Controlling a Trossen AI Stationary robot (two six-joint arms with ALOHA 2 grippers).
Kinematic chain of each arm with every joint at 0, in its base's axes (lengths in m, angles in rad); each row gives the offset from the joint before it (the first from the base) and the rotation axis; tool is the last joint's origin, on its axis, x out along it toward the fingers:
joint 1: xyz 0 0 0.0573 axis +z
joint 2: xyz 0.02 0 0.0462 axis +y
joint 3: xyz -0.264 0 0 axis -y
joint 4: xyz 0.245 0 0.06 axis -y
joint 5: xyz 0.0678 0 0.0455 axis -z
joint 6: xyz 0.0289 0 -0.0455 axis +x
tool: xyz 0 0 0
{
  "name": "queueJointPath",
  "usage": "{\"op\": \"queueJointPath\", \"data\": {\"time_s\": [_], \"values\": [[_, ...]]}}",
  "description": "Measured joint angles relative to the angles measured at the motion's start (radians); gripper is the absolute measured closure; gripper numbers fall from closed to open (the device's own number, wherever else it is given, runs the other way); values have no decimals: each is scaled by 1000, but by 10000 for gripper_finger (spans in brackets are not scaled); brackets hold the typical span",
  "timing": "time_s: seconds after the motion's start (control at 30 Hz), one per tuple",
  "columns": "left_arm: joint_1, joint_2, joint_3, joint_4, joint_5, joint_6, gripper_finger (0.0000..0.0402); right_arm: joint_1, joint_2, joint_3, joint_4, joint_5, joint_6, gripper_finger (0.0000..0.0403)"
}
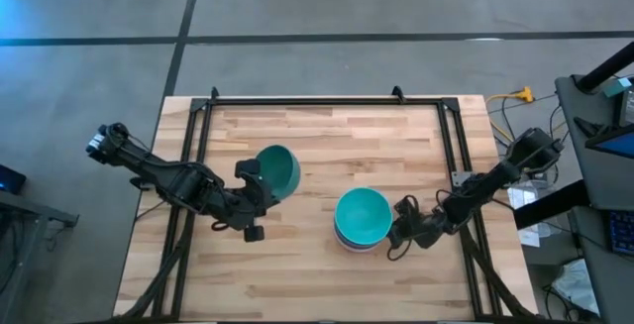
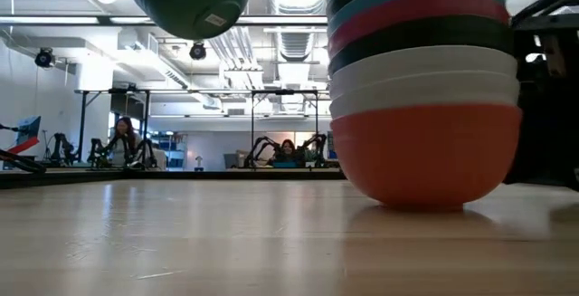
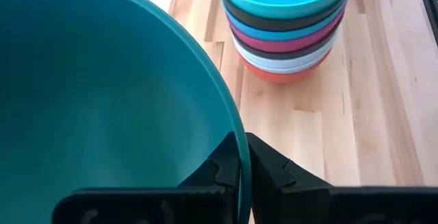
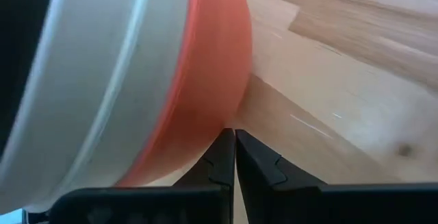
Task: Nest bowls inside each other
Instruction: Stack the green bowl on top of the light blue bowl
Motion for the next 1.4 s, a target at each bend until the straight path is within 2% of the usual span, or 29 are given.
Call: {"op": "queueJointPath", "data": {"time_s": [0.33,0.6,0.7,0.8,1.03,1.13,1.27,1.4], "values": [[0,-1,2,0,10,-2,402,-77,79,79,31,13,-26,394],[-1,-2,48,1,14,6,402,-154,192,104,238,16,-82,394],[0,-2,85,31,70,100,402,-160,220,117,257,16,-91,394],[8,7,130,91,202,251,401,-160,218,118,258,4,-95,394],[66,129,310,69,466,519,401,-125,107,91,212,-21,-71,394],[66,221,442,7,481,655,401,-109,48,73,208,-18,-74,394],[73,367,649,-154,485,856,401,-81,-40,43,209,-18,-81,394],[94,507,853,-337,481,992,401,-51,-127,21,185,-2,-95,394]]}}
